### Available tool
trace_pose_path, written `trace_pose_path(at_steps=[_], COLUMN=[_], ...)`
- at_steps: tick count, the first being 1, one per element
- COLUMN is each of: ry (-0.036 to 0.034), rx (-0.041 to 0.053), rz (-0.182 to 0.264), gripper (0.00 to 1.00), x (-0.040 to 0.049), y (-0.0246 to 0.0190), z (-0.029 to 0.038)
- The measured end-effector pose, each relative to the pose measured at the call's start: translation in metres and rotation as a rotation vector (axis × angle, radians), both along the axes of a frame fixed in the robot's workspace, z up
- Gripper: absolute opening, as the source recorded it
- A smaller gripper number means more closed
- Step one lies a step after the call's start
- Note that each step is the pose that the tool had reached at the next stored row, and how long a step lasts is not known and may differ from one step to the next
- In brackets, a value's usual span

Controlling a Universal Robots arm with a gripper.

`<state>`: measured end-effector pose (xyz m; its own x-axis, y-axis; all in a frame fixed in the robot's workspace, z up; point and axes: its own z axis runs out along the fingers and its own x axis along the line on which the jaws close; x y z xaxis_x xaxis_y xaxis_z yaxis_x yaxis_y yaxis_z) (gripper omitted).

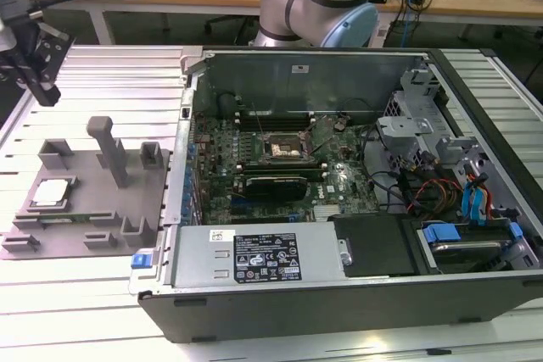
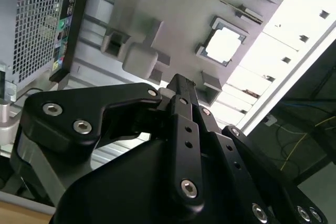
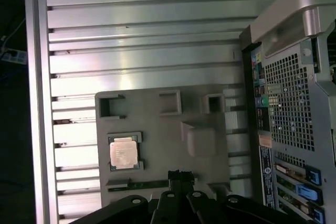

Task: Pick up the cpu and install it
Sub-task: 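Reach for the cpu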

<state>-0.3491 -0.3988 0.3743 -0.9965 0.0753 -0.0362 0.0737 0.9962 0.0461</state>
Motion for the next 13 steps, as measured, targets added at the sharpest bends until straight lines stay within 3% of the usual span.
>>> trace_pose_path(at_steps=[5,13], ry=[0.0001,0.0001], rx=[0.0,-0.0001], rz=[0.0,0.0], gripper=[0.11,0.11], x=[-0.0038,-0.017], y=[-0.0001,-0.0001], z=[-0.0088,-0.0243])
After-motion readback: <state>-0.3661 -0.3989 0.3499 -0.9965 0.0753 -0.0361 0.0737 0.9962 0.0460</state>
